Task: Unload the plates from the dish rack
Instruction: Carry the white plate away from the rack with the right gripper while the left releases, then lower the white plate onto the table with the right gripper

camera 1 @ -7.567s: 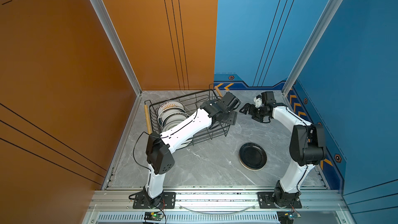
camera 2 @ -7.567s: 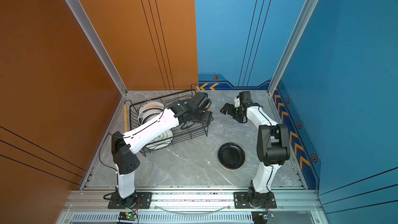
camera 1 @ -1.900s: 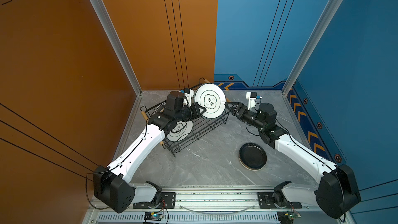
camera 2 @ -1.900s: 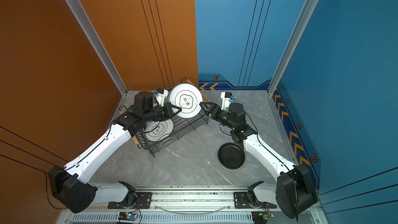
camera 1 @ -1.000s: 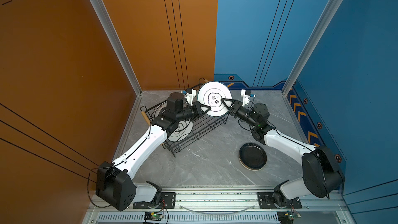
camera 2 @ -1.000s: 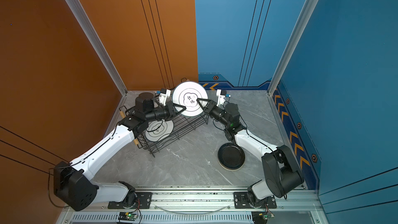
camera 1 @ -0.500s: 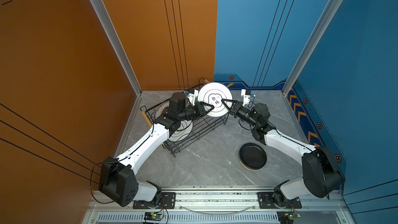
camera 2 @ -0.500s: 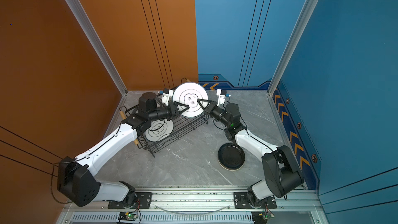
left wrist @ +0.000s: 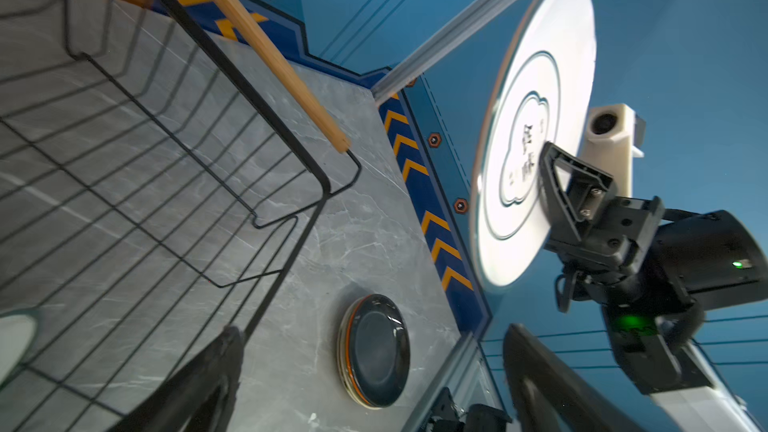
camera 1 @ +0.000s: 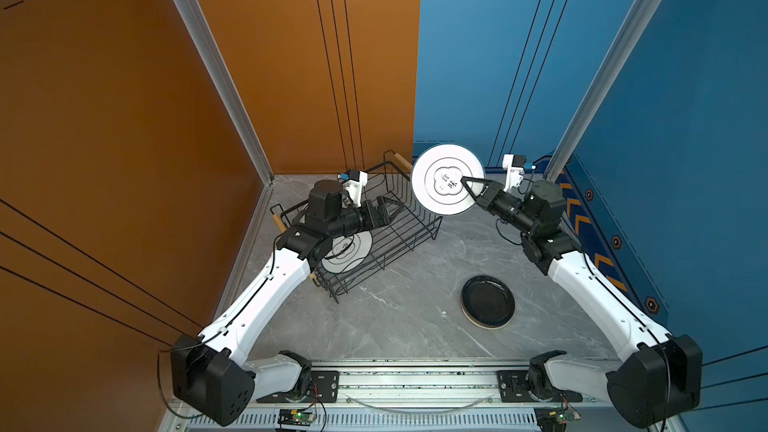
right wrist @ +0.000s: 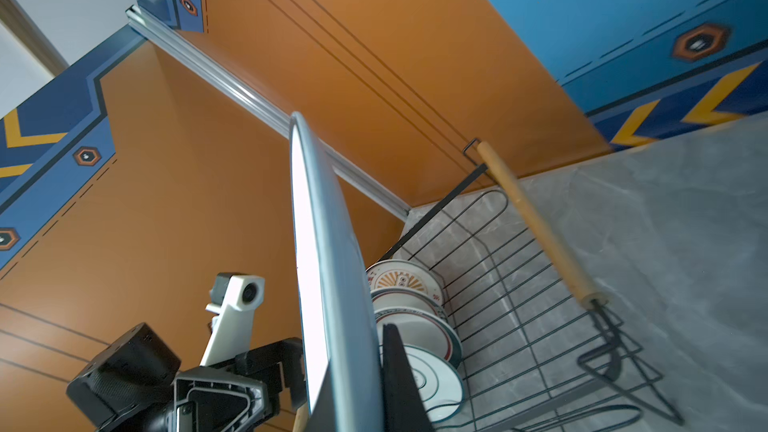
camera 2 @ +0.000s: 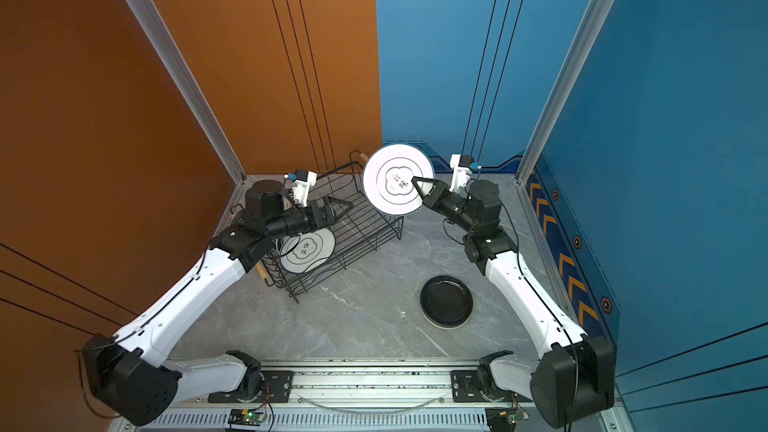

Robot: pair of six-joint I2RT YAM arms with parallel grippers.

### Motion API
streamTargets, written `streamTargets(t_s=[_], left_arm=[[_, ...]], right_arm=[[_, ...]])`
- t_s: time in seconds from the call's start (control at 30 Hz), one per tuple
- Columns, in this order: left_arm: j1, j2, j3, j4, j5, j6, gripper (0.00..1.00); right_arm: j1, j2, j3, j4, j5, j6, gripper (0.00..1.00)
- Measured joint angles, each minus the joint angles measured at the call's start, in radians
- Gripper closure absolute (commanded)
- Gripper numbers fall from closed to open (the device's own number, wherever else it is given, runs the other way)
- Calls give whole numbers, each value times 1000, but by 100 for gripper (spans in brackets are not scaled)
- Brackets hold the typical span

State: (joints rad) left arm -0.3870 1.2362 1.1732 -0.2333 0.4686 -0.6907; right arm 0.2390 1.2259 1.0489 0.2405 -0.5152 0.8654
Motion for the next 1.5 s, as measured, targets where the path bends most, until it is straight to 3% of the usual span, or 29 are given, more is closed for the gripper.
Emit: streamTargets(t_s=[0.23,0.5,1.1,1.5], left_arm=[[79,-65,22,-195,-208,154,2],[85,-30,22,-319,-342,305,2],[6,106,169,-549,-599,335,2],[-18,129,167,-557,-690,415,2]], right_arm=[[-233,-97,43,-289,113,-131,100],[-412,-18,32,-485,188,-147,100],[-401,388,14,-588,151,-241,100],[-370,484,5,-498,89,-236,97]])
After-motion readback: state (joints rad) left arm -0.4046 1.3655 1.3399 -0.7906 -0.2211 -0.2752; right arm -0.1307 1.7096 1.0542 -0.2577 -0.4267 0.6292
